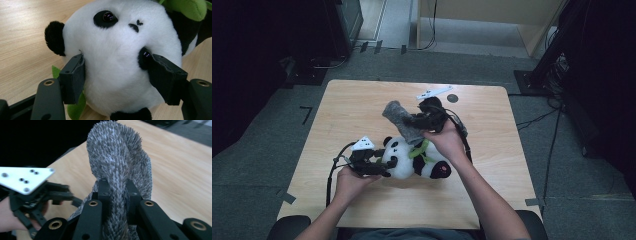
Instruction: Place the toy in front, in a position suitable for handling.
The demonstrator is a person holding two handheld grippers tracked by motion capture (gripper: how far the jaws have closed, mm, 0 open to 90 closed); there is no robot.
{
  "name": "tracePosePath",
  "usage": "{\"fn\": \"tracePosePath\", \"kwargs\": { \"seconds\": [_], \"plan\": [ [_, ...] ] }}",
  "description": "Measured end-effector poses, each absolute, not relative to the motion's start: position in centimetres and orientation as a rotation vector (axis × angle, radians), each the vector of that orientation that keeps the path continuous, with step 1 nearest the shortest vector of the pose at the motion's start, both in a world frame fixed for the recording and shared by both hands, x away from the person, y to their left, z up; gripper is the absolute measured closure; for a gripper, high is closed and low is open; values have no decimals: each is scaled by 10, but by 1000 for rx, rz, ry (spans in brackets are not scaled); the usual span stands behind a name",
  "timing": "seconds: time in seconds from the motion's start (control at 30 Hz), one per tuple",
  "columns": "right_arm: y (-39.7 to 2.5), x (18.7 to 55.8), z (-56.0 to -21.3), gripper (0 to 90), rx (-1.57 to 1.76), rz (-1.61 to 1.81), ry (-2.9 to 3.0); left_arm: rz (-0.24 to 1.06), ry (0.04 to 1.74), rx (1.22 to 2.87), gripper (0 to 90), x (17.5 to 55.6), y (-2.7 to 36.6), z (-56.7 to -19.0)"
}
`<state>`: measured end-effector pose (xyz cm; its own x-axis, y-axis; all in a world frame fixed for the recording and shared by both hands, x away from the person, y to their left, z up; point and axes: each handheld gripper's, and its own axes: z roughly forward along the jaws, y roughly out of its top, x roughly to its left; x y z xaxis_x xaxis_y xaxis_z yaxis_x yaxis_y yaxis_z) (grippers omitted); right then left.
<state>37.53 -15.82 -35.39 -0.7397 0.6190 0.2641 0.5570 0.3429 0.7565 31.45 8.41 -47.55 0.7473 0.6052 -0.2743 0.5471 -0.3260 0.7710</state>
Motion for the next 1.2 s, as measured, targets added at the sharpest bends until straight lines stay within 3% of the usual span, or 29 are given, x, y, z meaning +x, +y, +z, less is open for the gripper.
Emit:
{"fn": "tracePosePath", "kwargs": {
  "seconds": [0.4,0.8,1.2],
  "plan": [
    [-129,382,-409,799,1152,1250,2654,83,880,1999,320,314,84,-476],
    [-164,398,-416,797,1322,1101,2612,75,895,2005,336,315,82,-476],
    [-193,403,-402,801,1380,1080,2554,65,895,2002,343,316,80,-477]
  ]
}}
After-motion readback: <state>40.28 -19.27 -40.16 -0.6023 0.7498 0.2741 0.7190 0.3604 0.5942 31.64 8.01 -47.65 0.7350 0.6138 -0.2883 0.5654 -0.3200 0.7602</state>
